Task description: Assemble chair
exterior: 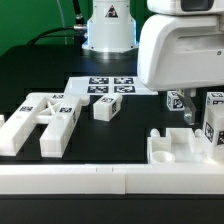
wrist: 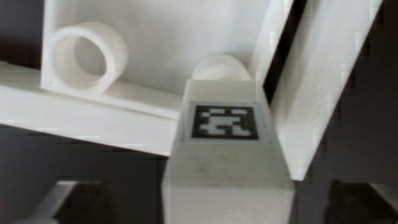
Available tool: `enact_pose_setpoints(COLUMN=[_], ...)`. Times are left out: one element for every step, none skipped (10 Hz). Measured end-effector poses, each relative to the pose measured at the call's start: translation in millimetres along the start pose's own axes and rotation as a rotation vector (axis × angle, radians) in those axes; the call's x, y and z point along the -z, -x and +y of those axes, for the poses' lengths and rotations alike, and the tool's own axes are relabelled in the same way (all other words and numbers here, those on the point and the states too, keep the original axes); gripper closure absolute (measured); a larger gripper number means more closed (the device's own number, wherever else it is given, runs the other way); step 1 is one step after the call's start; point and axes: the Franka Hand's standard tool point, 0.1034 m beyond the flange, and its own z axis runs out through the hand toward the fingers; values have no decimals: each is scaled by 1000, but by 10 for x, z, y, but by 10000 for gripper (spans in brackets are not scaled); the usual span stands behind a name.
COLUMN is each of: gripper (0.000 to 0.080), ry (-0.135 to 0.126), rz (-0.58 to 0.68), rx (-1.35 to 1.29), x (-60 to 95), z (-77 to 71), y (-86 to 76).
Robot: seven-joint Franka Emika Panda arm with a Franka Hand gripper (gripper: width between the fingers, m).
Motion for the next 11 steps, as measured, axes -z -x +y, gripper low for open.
enact_pose_setpoints(gripper=[330, 513, 513, 508, 508, 508, 508, 508, 508, 508, 508], ry=[0, 0, 0, 0, 0, 0, 0, -4, -5, -8, -5], rz=[0, 0, 0, 0, 0, 0, 0, 6, 6, 7, 7], rx=[-1, -1, -1, -1, -22, -22, -59, -201, -316, -420, -510], x=[1, -2, 0, 0, 0, 0, 0, -3, -3, -4, -4], z=[4, 4, 3, 3, 2, 2, 1, -19, -53, -73, -51], y=[-1, 1, -1, -1, -1, -1, -1, -7, -8, -12, -10])
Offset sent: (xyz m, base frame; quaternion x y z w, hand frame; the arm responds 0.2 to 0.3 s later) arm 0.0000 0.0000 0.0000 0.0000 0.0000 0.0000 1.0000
